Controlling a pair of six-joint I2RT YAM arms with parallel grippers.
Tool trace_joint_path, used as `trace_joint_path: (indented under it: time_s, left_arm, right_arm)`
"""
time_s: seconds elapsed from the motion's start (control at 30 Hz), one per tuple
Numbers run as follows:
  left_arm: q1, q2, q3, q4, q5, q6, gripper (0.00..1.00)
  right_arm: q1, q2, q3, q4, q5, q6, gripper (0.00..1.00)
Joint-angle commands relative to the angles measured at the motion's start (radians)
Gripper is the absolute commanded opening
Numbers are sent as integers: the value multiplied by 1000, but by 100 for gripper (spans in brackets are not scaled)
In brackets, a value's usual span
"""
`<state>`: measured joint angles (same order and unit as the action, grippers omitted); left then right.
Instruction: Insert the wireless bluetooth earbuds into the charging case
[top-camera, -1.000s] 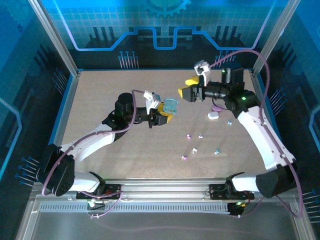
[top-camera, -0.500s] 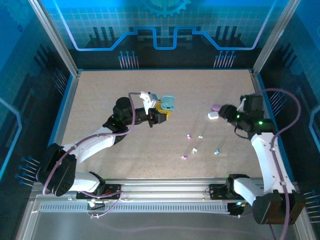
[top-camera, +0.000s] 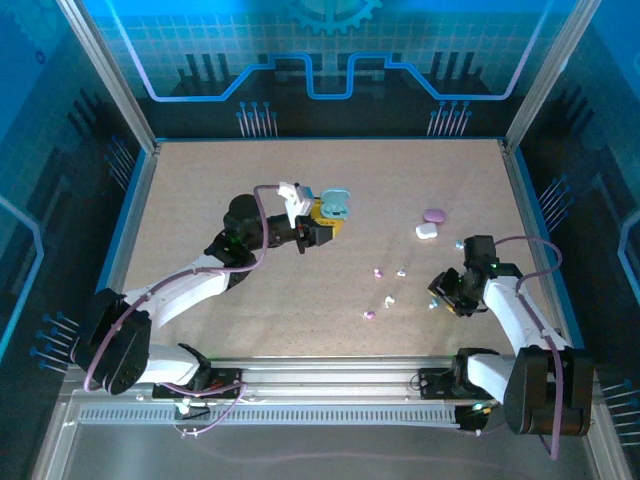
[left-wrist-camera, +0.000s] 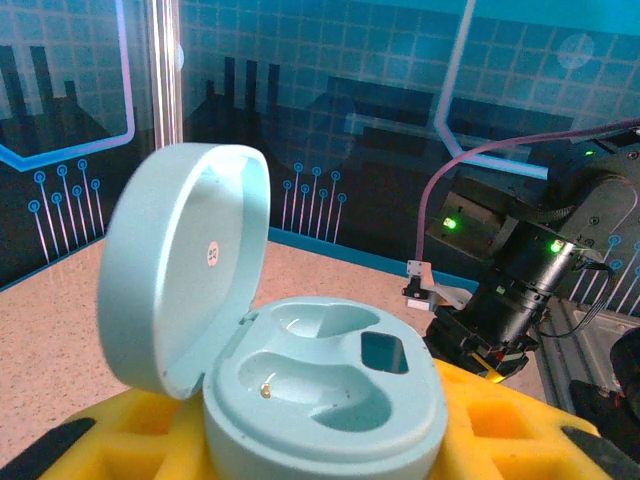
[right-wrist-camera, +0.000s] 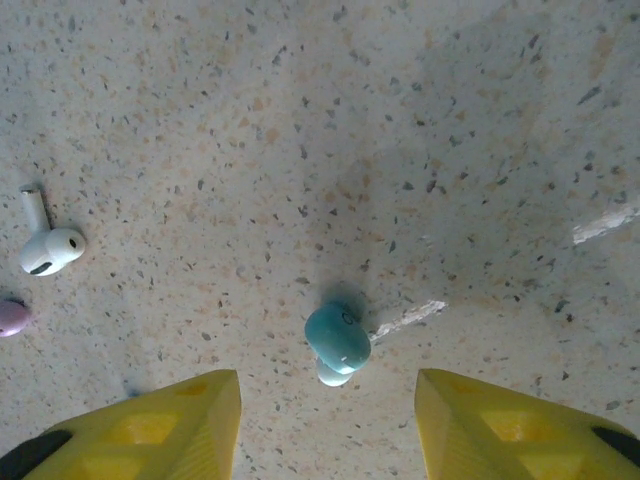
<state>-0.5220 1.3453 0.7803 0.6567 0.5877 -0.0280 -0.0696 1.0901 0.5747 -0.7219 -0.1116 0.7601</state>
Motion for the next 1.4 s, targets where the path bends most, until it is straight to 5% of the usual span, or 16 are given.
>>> trace_joint_path:
  time_s: [0.0,0.77,1.37]
  left_arm:
    - [-2,-23,-6,25,17,-7,32]
    - [-1,-22,6,1,15,-2,32]
    - [-2,-17,7,5,21,-9,32]
  right_arm:
    - [-15,5,-11,18,23,7,51]
    - [21,187,-9,96,-88,-70,41]
    - [69,189,19,95,-110,-100,36]
